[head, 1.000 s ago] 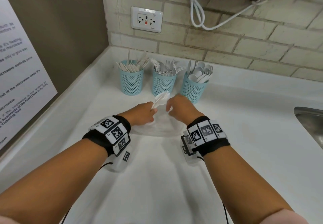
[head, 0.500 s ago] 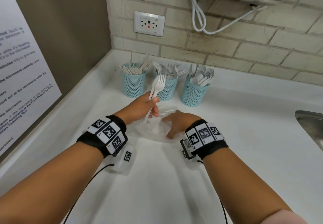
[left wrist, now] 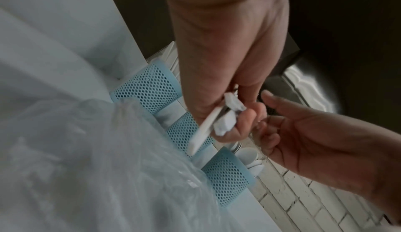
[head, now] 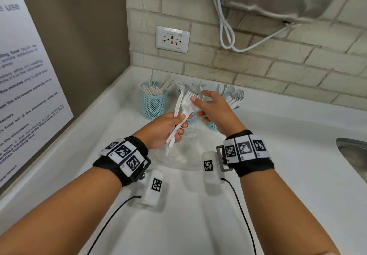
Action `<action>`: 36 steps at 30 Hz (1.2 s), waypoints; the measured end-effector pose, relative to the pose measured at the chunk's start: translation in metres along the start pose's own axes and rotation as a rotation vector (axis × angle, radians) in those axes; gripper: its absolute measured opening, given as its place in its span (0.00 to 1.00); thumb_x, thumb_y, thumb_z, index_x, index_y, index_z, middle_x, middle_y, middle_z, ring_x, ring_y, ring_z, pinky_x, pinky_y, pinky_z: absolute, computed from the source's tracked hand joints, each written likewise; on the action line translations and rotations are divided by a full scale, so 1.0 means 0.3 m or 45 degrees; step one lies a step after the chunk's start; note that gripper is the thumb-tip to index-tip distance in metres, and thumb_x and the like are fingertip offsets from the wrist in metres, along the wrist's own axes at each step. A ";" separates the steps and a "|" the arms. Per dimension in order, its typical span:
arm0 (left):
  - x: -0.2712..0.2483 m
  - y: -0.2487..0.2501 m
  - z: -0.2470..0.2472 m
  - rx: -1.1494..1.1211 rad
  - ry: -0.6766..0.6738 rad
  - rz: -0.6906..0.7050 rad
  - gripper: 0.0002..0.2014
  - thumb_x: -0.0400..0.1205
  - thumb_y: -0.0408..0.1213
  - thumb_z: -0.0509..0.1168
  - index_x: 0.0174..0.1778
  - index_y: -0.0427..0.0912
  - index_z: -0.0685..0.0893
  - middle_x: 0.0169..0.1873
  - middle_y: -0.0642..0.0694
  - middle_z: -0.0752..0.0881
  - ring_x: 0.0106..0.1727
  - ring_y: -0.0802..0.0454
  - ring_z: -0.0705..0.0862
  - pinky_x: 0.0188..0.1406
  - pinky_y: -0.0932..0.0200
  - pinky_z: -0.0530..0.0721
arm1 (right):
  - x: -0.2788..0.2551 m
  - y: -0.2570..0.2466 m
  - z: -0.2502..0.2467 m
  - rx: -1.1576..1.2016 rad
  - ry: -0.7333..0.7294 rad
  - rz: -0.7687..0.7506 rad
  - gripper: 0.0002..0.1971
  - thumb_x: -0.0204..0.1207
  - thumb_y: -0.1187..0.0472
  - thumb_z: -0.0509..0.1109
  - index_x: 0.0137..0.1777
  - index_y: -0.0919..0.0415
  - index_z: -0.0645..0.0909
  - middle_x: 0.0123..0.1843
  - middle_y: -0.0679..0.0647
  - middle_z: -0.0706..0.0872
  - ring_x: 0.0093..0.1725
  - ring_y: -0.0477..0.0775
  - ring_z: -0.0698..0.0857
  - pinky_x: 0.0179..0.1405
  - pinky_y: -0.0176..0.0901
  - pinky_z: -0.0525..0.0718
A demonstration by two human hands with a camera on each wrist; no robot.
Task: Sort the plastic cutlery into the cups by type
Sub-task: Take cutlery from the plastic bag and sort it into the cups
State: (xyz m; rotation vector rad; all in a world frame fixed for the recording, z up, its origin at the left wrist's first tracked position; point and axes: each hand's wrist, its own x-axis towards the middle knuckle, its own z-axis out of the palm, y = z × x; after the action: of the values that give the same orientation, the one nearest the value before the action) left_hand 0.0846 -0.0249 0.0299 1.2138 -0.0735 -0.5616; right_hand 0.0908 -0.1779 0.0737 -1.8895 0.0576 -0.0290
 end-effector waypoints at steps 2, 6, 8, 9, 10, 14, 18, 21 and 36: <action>-0.005 -0.004 -0.001 0.020 0.003 0.010 0.09 0.87 0.36 0.57 0.59 0.38 0.77 0.31 0.48 0.78 0.23 0.59 0.74 0.21 0.69 0.74 | 0.005 0.017 0.013 0.025 0.010 -0.021 0.26 0.75 0.57 0.74 0.70 0.58 0.69 0.41 0.54 0.82 0.33 0.46 0.81 0.29 0.35 0.78; -0.010 -0.013 -0.008 0.061 0.071 0.025 0.06 0.85 0.36 0.61 0.54 0.39 0.80 0.35 0.46 0.84 0.25 0.59 0.79 0.21 0.69 0.78 | 0.016 0.042 0.027 0.139 -0.035 0.002 0.24 0.74 0.67 0.73 0.69 0.63 0.72 0.34 0.55 0.81 0.29 0.47 0.80 0.29 0.35 0.79; -0.011 -0.019 -0.010 0.039 0.104 0.021 0.07 0.84 0.36 0.62 0.55 0.39 0.81 0.35 0.46 0.88 0.25 0.59 0.81 0.21 0.69 0.79 | 0.018 0.046 0.030 0.184 -0.046 0.027 0.23 0.74 0.70 0.72 0.68 0.64 0.72 0.35 0.55 0.81 0.29 0.47 0.80 0.28 0.35 0.80; -0.011 -0.021 -0.010 0.027 0.119 0.015 0.07 0.84 0.37 0.62 0.54 0.39 0.81 0.33 0.46 0.89 0.24 0.59 0.82 0.21 0.69 0.80 | 0.018 0.049 0.031 0.198 -0.050 0.038 0.22 0.74 0.70 0.72 0.68 0.64 0.72 0.35 0.55 0.81 0.29 0.47 0.80 0.28 0.34 0.81; -0.012 -0.024 -0.010 0.020 0.133 0.011 0.07 0.84 0.37 0.62 0.53 0.40 0.81 0.33 0.47 0.89 0.25 0.59 0.82 0.21 0.68 0.80 | 0.017 0.051 0.032 0.210 -0.057 0.049 0.22 0.75 0.70 0.71 0.67 0.64 0.71 0.37 0.55 0.81 0.29 0.47 0.80 0.27 0.33 0.81; -0.017 -0.028 -0.011 0.046 0.149 0.006 0.06 0.84 0.37 0.63 0.53 0.42 0.83 0.38 0.45 0.91 0.30 0.56 0.87 0.27 0.65 0.85 | 0.014 0.064 0.035 0.252 -0.131 0.068 0.21 0.76 0.71 0.70 0.66 0.60 0.70 0.39 0.56 0.82 0.29 0.46 0.81 0.27 0.34 0.82; -0.025 -0.035 -0.016 0.070 0.146 0.003 0.07 0.83 0.39 0.63 0.52 0.44 0.84 0.39 0.46 0.92 0.35 0.53 0.90 0.33 0.64 0.88 | 0.013 0.080 0.036 0.292 -0.144 0.062 0.21 0.76 0.71 0.70 0.65 0.59 0.70 0.39 0.57 0.83 0.26 0.44 0.83 0.26 0.34 0.83; -0.025 -0.042 -0.021 0.065 0.187 0.015 0.08 0.84 0.42 0.61 0.50 0.47 0.85 0.38 0.46 0.92 0.35 0.54 0.90 0.31 0.64 0.87 | 0.018 0.085 0.039 0.312 -0.031 0.091 0.19 0.74 0.70 0.73 0.61 0.60 0.71 0.36 0.56 0.83 0.22 0.42 0.82 0.24 0.32 0.83; -0.006 -0.059 -0.009 0.213 0.259 0.070 0.17 0.87 0.50 0.53 0.59 0.43 0.81 0.28 0.50 0.75 0.18 0.62 0.64 0.15 0.72 0.62 | 0.017 0.108 0.064 0.311 0.036 -0.029 0.12 0.76 0.60 0.72 0.52 0.63 0.73 0.37 0.54 0.83 0.27 0.44 0.82 0.28 0.34 0.84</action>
State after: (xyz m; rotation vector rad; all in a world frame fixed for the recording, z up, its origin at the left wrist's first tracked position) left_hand 0.0774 -0.0259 0.0136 1.4222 0.0189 -0.3872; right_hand 0.0961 -0.1701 0.0367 -1.6460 0.0496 -0.0748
